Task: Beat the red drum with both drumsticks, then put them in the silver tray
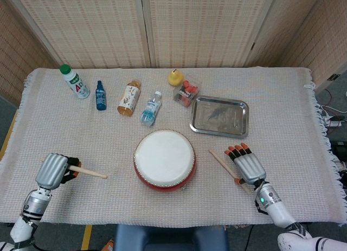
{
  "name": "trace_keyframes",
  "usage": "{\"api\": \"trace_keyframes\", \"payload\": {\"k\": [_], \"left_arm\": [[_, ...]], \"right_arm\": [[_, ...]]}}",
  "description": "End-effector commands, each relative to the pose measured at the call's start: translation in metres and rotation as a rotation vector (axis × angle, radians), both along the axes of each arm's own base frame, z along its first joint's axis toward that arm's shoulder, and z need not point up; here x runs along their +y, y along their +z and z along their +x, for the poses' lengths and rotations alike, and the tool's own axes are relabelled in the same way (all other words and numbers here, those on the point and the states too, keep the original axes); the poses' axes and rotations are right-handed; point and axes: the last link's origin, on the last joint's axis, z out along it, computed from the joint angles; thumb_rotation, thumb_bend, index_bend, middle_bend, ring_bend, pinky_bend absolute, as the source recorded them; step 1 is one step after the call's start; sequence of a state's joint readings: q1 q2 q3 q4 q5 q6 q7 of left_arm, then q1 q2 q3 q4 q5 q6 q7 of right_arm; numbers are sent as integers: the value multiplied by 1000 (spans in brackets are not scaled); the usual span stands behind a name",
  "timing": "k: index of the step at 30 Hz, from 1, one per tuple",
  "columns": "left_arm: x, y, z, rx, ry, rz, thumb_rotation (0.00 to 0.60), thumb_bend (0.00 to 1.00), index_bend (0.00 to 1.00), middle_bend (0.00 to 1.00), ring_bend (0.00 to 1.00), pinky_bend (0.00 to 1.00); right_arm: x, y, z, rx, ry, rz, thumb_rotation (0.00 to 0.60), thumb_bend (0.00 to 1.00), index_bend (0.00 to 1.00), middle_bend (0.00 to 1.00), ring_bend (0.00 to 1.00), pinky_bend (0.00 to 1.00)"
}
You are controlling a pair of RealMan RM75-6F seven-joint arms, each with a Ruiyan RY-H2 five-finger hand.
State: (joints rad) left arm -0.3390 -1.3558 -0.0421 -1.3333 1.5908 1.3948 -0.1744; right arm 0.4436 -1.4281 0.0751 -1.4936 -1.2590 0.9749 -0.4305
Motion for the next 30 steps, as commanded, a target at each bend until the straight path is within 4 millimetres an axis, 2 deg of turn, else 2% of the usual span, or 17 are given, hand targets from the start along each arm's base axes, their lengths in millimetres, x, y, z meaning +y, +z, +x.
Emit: {"api": "trace_keyframes", "payload": {"k": [1, 6, 8, 9, 11, 13, 15, 16, 19, 30], "left_arm": [[1, 0, -1, 3, 3, -1, 600, 1000, 1000, 1000, 1000, 1000], [1, 0, -1, 7, 5, -1, 600, 1000, 1000, 1000, 1000, 1000], [2, 0, -1, 6, 6, -2, 600, 999, 1000, 1000, 1000, 1000], [2, 0, -1, 5, 6, -2, 600, 999, 1000, 1000, 1000, 1000], [2, 0, 0, 5, 3, -3, 600, 1000, 1000, 1000, 1000, 1000], [2, 0, 1, 7, 1, -4, 600, 1000, 1000, 1000, 1000, 1000], [2, 0, 1, 6, 1, -4, 600, 1000, 1000, 1000, 1000, 1000], [2, 0, 1, 5, 1, -4, 600, 1000, 1000, 1000, 1000, 1000], [1, 0, 0, 5, 4, -4, 600, 1000, 1000, 1000, 1000, 1000], [0, 0, -1, 6, 8, -7, 600, 1000, 1000, 1000, 1000, 1000]], "right_arm": [[-15, 12, -4, 27, -28, -22, 600, 115, 212, 108, 0, 37], [-27, 19, -2, 3, -77, -12, 600, 154, 251, 108, 0, 47], [-29, 19, 1, -32, -119, 36, 600, 185, 263, 108, 0, 49], [-31, 18, 3, -44, -135, 59, 598, 231, 269, 108, 0, 49], [-33, 15, 9, -75, -166, 133, 485, 346, 274, 107, 0, 49], [-35, 13, 15, -81, -171, 180, 278, 509, 280, 107, 0, 43], [-37, 11, 17, -71, -164, 201, 150, 639, 289, 106, 0, 23], [-38, 10, 18, -63, -160, 209, 108, 686, 292, 106, 0, 12], [-40, 7, 18, -59, -160, 213, 73, 727, 294, 106, 0, 0], [-41, -7, 19, -30, -108, 218, 70, 731, 306, 107, 0, 0]]}}
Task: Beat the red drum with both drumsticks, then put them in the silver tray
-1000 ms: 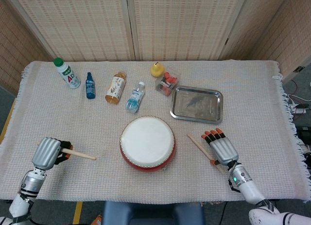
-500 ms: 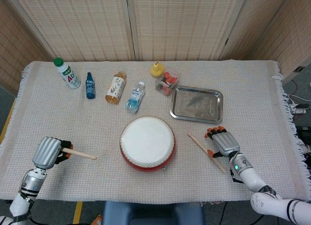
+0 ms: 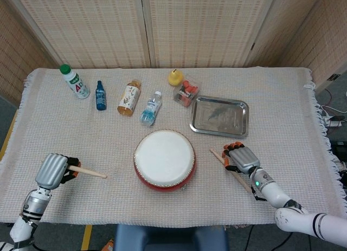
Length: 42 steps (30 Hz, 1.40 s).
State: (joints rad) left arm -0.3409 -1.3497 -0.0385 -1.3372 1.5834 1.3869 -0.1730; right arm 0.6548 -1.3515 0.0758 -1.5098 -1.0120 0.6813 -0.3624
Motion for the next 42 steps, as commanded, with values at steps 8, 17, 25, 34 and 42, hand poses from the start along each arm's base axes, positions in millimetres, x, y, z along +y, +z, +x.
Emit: {"api": "trace_keyframes", "payload": {"k": [8, 17, 25, 34, 42], "left_arm": [[-1, -1, -1, -3, 3, -3, 600, 1000, 1000, 1000, 1000, 1000], [0, -2, -2, -8, 6, -8, 600, 999, 1000, 1000, 1000, 1000], [-1, -3, -4, -13, 6, -12, 600, 999, 1000, 1000, 1000, 1000], [-3, -3, -8, -13, 22, -14, 600, 998, 1000, 1000, 1000, 1000], [-3, -2, -11, -12, 28, -11, 600, 998, 1000, 1000, 1000, 1000]], "right_arm": [[16, -19, 23, -55, 113, 72, 64, 731, 327, 106, 0, 0], [49, -28, 39, -97, 199, 184, 64, 676, 345, 107, 0, 0], [53, -24, 37, -147, 265, 28, 351, 147, 452, 107, 0, 0], [53, -41, 23, -133, 217, -39, 477, 144, 499, 107, 0, 14], [49, -44, 19, -145, 191, -45, 479, 203, 503, 108, 0, 17]]}}
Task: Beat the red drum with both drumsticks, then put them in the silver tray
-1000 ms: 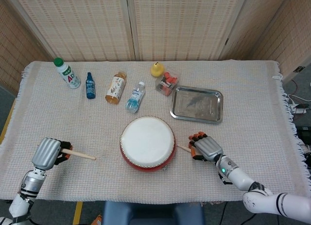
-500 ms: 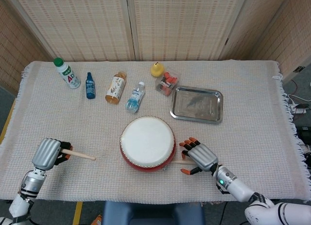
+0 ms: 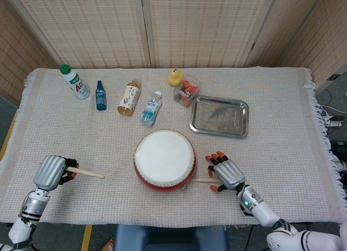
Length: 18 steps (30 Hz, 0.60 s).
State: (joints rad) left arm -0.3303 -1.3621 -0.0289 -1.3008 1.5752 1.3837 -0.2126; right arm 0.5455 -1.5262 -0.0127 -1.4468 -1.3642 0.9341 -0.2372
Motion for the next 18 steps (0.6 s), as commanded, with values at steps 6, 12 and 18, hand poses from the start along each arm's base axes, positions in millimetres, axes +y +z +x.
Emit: {"api": "trace_keyframes", "payload": {"k": [6, 12, 18], "left_arm": [[0, -1, -1, 3, 3, -3, 600, 998, 998, 1000, 1000, 1000], [-1, -1, -1, 4, 4, -5, 600, 998, 997, 1000, 1000, 1000], [-2, 0, -3, 2, 10, -3, 600, 996, 996, 1000, 1000, 1000]], "right_arm": [[0, 0, 0, -10, -2, -2, 476, 237, 535, 113, 0, 17], [1, -3, -2, 1, 0, 0, 478, 237, 550, 114, 0, 18], [0, -8, -4, 9, 10, -13, 478, 241, 556, 121, 0, 18]]}}
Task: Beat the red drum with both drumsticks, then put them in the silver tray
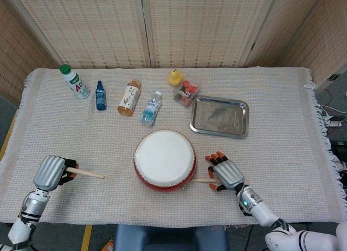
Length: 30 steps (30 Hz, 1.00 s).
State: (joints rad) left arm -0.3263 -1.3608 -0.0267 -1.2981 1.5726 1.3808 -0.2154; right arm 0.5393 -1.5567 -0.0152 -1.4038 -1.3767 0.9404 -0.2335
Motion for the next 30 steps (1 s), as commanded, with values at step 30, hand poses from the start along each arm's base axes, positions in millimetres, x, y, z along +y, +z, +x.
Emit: {"api": "trace_keyframes", "payload": {"k": [30], "left_arm": [[-7, 7, -3, -14, 7, 20, 600, 994, 996, 1000, 1000, 1000]], "right_arm": [[-54, 74, -36, -1123, -660, 48, 600, 509, 715, 323, 198, 204]]}}
